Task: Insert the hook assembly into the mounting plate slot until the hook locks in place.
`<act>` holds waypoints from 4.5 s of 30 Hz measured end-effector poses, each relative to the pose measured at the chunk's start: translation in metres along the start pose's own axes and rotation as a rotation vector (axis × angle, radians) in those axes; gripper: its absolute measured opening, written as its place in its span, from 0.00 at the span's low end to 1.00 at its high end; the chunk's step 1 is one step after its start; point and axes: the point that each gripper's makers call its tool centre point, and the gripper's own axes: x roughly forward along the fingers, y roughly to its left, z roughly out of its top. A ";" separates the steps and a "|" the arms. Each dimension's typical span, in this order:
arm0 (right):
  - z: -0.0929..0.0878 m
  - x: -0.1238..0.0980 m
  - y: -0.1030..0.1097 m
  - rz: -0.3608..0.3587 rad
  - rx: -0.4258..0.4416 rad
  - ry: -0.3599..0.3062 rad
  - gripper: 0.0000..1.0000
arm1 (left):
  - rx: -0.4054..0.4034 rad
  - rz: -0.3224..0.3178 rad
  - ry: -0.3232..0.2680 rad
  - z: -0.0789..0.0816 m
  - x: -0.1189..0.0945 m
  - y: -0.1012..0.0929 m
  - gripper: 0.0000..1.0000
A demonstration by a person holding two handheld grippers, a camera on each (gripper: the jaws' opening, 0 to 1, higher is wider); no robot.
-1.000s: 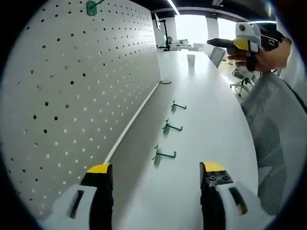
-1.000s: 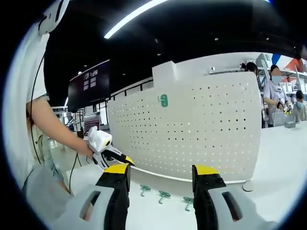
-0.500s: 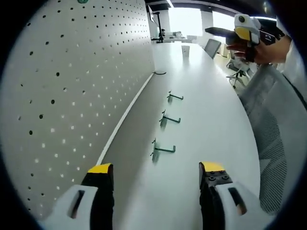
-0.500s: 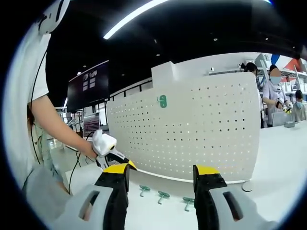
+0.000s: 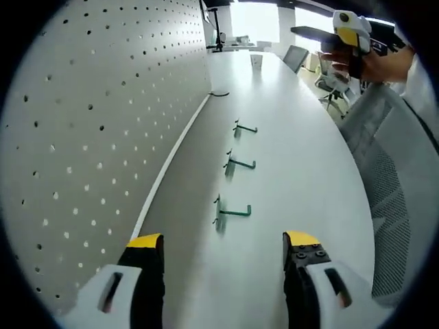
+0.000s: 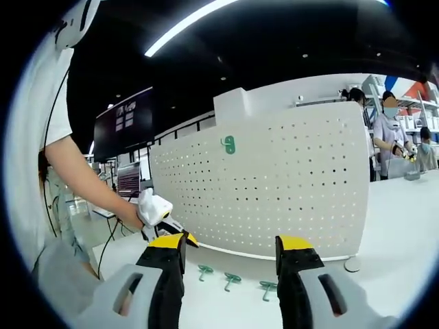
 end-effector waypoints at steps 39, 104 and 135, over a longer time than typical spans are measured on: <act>-0.001 0.001 0.002 0.006 -0.013 0.005 0.51 | 0.048 -0.165 0.118 -0.003 0.035 -0.009 0.69; -0.005 0.002 -0.001 -0.001 -0.008 0.024 0.45 | 0.054 -0.095 0.144 -0.004 0.042 0.002 0.23; -0.005 0.000 -0.003 -0.008 -0.006 0.025 0.42 | 0.087 -0.032 0.151 -0.001 0.046 0.008 0.04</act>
